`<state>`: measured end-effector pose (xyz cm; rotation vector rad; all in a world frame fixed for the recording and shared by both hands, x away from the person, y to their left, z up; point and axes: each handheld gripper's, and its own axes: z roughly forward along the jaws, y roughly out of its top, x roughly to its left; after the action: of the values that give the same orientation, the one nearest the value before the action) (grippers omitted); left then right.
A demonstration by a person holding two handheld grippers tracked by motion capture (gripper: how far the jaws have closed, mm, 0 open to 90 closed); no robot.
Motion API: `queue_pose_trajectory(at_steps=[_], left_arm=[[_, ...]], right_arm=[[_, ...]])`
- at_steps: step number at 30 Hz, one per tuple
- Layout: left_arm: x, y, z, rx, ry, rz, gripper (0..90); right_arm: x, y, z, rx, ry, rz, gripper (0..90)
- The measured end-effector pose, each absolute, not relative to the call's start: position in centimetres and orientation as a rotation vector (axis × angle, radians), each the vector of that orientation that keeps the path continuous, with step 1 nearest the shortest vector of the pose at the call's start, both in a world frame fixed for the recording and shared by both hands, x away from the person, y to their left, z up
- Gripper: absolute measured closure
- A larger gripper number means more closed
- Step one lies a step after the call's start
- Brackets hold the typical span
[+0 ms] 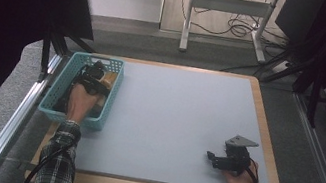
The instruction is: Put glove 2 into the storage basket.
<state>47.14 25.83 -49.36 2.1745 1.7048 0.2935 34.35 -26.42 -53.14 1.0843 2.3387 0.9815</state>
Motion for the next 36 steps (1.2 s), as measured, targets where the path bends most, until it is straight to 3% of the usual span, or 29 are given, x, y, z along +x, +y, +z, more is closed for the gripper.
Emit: queue_pose_trajectory(at_steps=[7,11,16,19,26,29,31,36], left_arm=[[48.1,25.8,-50.4,2.176,1.750,0.227,50.7],[48.0,26.3,-50.8,2.166,1.755,0.261,38.7],[47.6,27.2,-50.5,2.092,1.741,0.202,19.3],[47.3,27.2,-49.7,2.099,1.719,0.210,12.5],[46.0,27.6,-46.7,2.092,1.662,0.299,10.1],[45.4,28.0,-45.6,2.085,1.645,0.358,15.1],[45.1,28.2,-45.2,2.095,1.649,0.407,25.7],[44.7,28.9,-45.3,2.095,1.684,0.479,64.6]], right_arm=[[34.3,-26.4,-53.1,1.084,2.339,0.982,15.3],[34.3,-26.4,-53.1,1.084,2.339,0.982,15.3],[34.3,-26.4,-53.1,1.084,2.339,0.981,15.3],[34.3,-26.4,-53.1,1.083,2.339,0.981,15.3],[34.3,-26.4,-53.1,1.082,2.339,0.981,15.3],[34.3,-26.4,-53.1,1.082,2.339,0.981,15.3],[34.3,-26.4,-53.1,1.082,2.339,0.980,15.3],[34.3,-26.4,-53.1,1.083,2.339,0.981,15.3]])
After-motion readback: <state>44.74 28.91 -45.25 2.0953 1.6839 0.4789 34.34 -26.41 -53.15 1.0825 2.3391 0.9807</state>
